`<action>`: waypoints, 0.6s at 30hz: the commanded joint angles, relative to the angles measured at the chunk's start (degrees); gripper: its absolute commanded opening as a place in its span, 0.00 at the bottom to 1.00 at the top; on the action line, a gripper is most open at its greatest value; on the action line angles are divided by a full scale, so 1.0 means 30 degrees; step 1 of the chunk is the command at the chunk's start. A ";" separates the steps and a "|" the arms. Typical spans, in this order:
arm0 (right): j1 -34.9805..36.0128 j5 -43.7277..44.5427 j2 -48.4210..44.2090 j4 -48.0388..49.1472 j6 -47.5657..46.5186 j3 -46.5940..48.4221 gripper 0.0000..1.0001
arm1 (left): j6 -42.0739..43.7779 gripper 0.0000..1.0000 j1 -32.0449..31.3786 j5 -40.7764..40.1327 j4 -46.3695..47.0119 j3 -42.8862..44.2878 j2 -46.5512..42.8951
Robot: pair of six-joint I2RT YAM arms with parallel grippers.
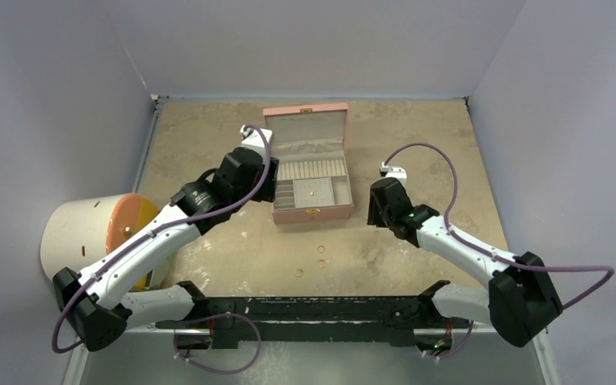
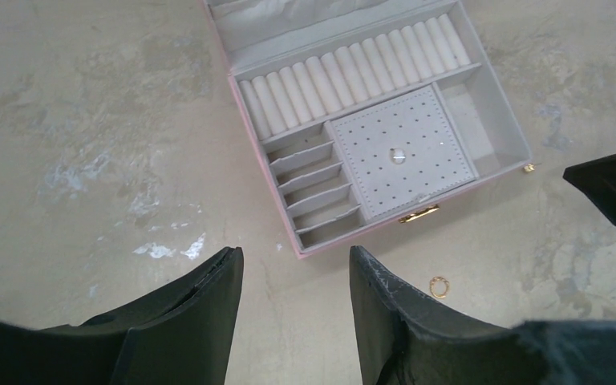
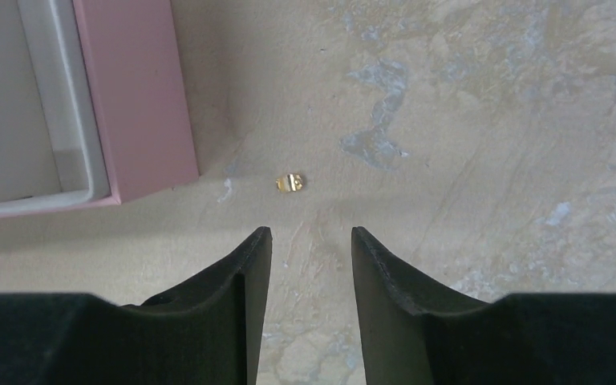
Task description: Organize the mixed jewelry
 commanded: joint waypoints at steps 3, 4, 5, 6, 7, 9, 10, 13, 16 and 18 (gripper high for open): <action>-0.0798 -0.1419 0.1661 0.2278 0.0298 0.0929 0.41 | -0.0309 0.50 -0.0020 -0.2551 0.1499 -0.2071 -0.2037; -0.0866 -0.1566 0.1889 0.2455 0.0472 0.0906 0.40 | -0.0416 0.50 -0.0036 -0.2489 0.1465 -0.2145 -0.2161; -0.0962 -0.1669 0.2155 0.2580 0.0648 0.0881 0.39 | -0.0480 0.50 -0.0029 -0.2445 0.1563 -0.2257 -0.2279; -0.1038 -0.1762 0.2404 0.2694 0.0871 0.0873 0.37 | -0.0569 0.50 -0.0029 -0.2421 0.1675 -0.2388 -0.2412; -0.1117 -0.1854 0.2611 0.2800 0.1031 0.0858 0.35 | -0.0595 0.50 -0.0015 -0.2403 0.1725 -0.2426 -0.2461; -0.1225 -0.1947 0.2967 0.2906 0.1369 0.0847 0.31 | -0.0576 0.50 -0.0034 -0.2385 0.1735 -0.2437 -0.2496; -0.1261 -0.1936 0.3106 0.2922 0.1481 0.0815 0.30 | -0.0570 0.50 -0.0015 -0.2435 0.1711 -0.2473 -0.2500; -0.1387 -0.1738 0.3340 0.2987 0.1839 0.0618 0.29 | -0.0569 0.50 -0.0034 -0.2445 0.1665 -0.2551 -0.2545; -0.1616 -0.1701 0.3610 0.3217 0.1985 0.0502 0.28 | -0.0570 0.50 -0.0021 -0.2390 0.1678 -0.2529 -0.2560; -0.1701 -0.1795 0.3866 0.3450 0.1971 0.0502 0.27 | -0.0569 0.50 -0.0037 -0.2345 0.1678 -0.2545 -0.2563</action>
